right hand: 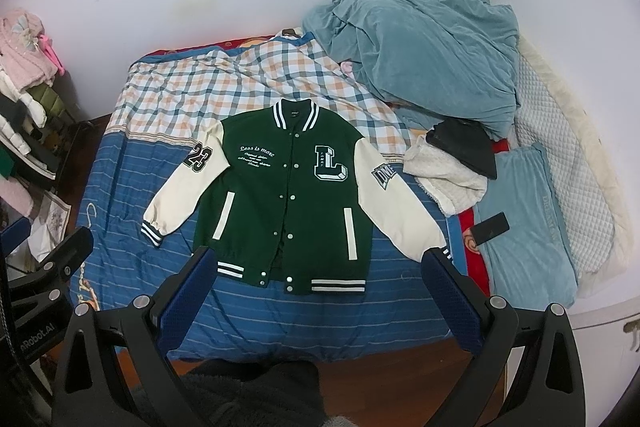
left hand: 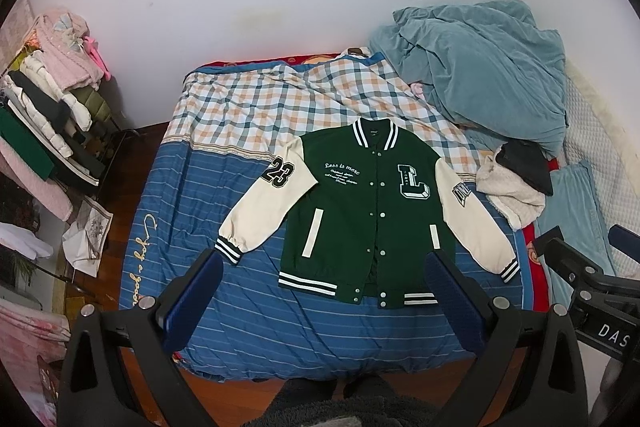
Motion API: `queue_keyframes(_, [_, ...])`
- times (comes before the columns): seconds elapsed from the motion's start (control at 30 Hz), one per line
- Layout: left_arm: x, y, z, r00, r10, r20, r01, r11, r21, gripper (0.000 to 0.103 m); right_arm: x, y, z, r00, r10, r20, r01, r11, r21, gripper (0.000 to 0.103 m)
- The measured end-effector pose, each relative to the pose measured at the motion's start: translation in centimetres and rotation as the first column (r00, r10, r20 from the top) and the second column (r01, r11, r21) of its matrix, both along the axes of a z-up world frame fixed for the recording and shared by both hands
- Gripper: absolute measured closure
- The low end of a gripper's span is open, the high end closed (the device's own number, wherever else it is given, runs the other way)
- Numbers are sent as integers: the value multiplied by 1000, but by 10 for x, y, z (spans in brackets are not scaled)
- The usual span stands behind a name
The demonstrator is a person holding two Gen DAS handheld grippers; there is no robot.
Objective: Fold large clothes
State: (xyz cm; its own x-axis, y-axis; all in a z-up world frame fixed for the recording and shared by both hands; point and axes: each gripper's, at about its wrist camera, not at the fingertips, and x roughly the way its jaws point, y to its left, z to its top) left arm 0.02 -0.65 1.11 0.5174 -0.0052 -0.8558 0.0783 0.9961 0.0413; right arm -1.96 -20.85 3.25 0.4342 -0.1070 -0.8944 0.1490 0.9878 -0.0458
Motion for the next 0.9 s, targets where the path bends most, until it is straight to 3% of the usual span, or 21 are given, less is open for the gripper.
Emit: queue_keyframes(0.9, [5, 2, 12, 1000, 1, 9, -1, 1000, -7, 0, 1, 2, 1, 1000, -1, 8, 1, 1000, -2, 0])
